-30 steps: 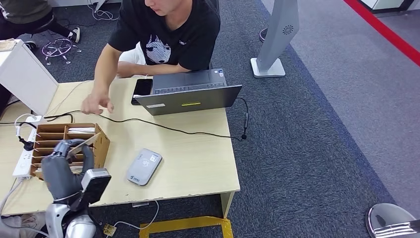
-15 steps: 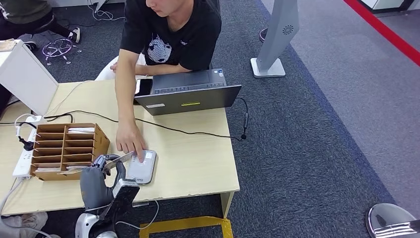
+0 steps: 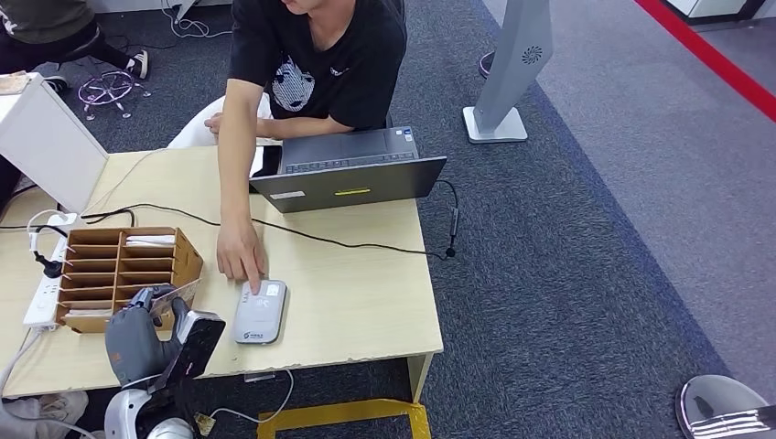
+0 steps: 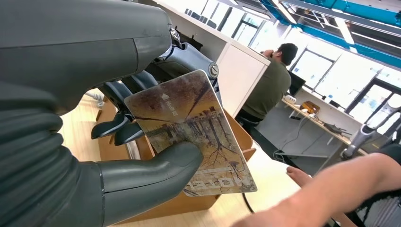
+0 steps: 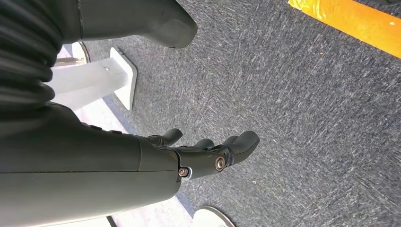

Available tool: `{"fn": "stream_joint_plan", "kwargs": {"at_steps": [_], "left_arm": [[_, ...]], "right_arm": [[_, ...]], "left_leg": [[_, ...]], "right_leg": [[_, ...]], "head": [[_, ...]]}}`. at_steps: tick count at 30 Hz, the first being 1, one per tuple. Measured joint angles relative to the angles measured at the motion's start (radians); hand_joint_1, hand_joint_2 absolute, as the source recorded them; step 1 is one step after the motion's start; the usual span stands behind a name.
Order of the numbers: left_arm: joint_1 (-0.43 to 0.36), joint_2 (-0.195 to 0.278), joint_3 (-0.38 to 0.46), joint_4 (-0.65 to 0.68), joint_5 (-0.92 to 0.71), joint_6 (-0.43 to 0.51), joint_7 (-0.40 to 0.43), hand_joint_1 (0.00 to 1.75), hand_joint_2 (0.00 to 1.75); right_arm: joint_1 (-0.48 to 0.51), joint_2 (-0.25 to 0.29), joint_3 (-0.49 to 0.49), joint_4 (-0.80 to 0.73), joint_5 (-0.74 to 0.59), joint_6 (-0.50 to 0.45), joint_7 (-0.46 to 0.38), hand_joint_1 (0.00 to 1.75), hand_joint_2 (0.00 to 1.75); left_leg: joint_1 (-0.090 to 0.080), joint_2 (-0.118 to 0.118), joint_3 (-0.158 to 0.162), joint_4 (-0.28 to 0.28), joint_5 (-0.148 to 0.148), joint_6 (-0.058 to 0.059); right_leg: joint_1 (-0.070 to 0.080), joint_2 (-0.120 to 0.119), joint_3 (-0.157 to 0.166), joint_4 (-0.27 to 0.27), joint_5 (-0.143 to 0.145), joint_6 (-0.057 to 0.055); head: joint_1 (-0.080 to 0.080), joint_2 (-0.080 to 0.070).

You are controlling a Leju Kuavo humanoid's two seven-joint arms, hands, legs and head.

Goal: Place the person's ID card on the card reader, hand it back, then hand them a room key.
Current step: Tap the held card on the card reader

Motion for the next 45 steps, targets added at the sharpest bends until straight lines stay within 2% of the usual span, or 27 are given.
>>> {"fn": "stream_joint_plan", "kwargs": {"at_steps": [12,17,26,38,41,45], "left_arm": [[-0.007,0.004,0.014,0.005,-0.043,-0.035,0.013,1.75,1.75],[-0.022,-0.026,0.004,0.031,-0.046,-0.057,-0.001,1.75,1.75],[-0.020,-0.086,-0.069,0.097,-0.020,-0.080,-0.012,1.75,1.75],[-0.014,-0.113,-0.105,0.181,-0.006,-0.084,-0.005,1.75,1.75],[-0.016,-0.115,-0.111,0.212,-0.058,-0.054,0.017,1.75,1.75],[-0.024,-0.110,-0.121,0.268,-0.296,0.011,0.112,1.75,1.75]], "right_arm": [[-0.001,0.000,0.000,0.000,0.010,0.004,0.002,0.00,1.75],[-0.002,0.000,0.000,0.000,0.012,0.005,0.003,0.00,1.75],[-0.002,0.002,0.000,0.000,0.003,0.002,-0.004,0.00,1.75],[-0.002,0.003,0.000,0.000,-0.004,-0.001,-0.011,0.00,1.75],[-0.002,0.004,0.000,0.000,-0.007,-0.004,-0.014,0.00,1.75],[-0.003,0.004,0.000,0.000,-0.005,-0.004,-0.018,0.00,1.75]], "left_leg": [[0.000,0.000,0.000,0.000,0.000,0.000],[0.000,0.000,0.000,0.000,0.000,0.000],[0.000,0.000,0.000,0.000,0.000,0.000],[0.000,0.000,0.000,0.000,0.000,0.000],[0.000,0.000,0.000,0.000,0.000,0.000],[0.000,0.000,0.000,0.000,0.000,0.000]], "right_leg": [[0.000,0.000,0.000,0.000,0.000,0.000],[0.000,0.000,0.000,0.000,0.000,0.000],[0.000,0.000,0.000,0.000,0.000,0.000],[0.000,0.000,0.000,0.000,0.000,0.000],[0.000,0.000,0.000,0.000,0.000,0.000],[0.000,0.000,0.000,0.000,0.000,0.000]], "head": [[0.000,0.000],[0.000,0.000],[0.000,0.000],[0.000,0.000],[0.000,0.000],[0.000,0.000]]}}
